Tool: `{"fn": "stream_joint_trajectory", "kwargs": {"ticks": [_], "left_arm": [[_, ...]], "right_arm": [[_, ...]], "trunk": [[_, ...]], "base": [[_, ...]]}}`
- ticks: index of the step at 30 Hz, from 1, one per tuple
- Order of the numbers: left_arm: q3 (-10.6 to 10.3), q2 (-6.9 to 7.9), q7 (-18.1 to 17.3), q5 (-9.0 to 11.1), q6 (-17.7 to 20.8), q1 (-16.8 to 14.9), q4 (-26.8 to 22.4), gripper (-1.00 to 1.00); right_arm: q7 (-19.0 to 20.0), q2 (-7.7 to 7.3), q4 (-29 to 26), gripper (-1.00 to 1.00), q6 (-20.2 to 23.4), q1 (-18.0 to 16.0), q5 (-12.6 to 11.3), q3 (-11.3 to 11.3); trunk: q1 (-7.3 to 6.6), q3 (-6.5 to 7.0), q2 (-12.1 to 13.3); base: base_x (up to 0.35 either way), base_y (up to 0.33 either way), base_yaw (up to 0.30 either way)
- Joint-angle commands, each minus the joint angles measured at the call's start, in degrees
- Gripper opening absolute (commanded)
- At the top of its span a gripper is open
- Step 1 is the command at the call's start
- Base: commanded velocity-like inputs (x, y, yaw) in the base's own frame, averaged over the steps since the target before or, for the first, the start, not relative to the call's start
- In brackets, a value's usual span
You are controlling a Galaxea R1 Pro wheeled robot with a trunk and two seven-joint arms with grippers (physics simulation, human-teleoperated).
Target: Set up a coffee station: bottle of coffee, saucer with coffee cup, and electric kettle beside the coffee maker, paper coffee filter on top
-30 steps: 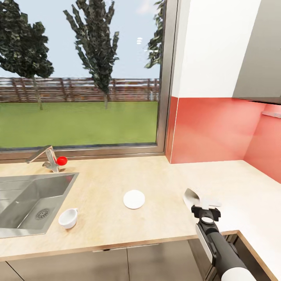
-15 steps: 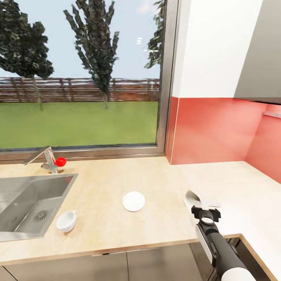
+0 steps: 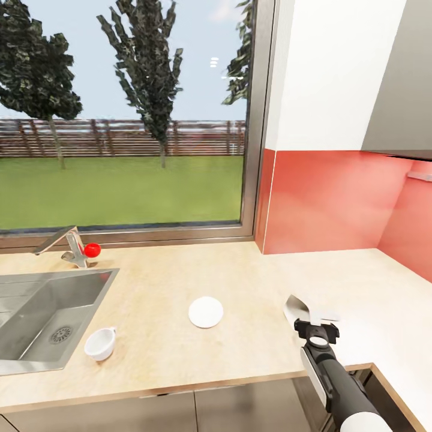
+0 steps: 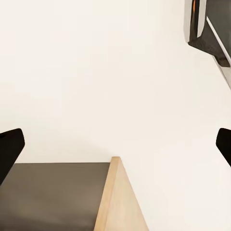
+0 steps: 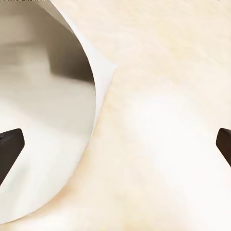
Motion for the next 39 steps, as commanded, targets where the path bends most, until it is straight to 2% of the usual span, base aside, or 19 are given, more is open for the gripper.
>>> {"fn": "stream_joint_trajectory", "kwargs": {"ticks": [1, 18, 36, 37, 39], "left_arm": [[0.36, 0.0, 0.12, -0.56, 0.16, -0.02, -0.04, 1.0], [0.36, 0.0, 0.1, -0.56, 0.16, -0.02, -0.04, 1.0], [0.36, -0.09, 0.09, -0.56, 0.16, -0.02, -0.03, 1.0], [0.36, -0.09, 0.09, -0.56, 0.16, -0.02, -0.03, 1.0], [0.36, -0.09, 0.09, -0.55, 0.16, -0.02, -0.03, 1.0]], "right_arm": [[-0.17, -0.02, -0.08, 1.0, 0.39, -0.03, 0.05, 0.06], [-0.17, -0.1, 2.93, 1.0, -1.83, -0.04, 0.05, -0.03], [-0.15, -0.19, 3.99, 1.0, -2.13, -0.02, 0.07, -0.1], [-0.16, -0.19, 4.42, -1.0, -2.14, -0.03, 0.07, -0.11], [-0.12, -0.19, 5.2, -1.0, -2.15, -0.02, 0.06, -0.09]], "trunk": [[0.04, -0.12, -0.12], [0.04, -0.12, -0.12], [0.04, -0.12, -0.12], [0.04, -0.12, -0.12], [0.04, -0.12, -0.12]], "base": [[0.0, 0.0, 0.0], [0.125, 0.0, 0.0], [0.011, 0.0, 0.0], [0.0, 0.0, 0.0], [0.0, 0.0, 0.0]]}}
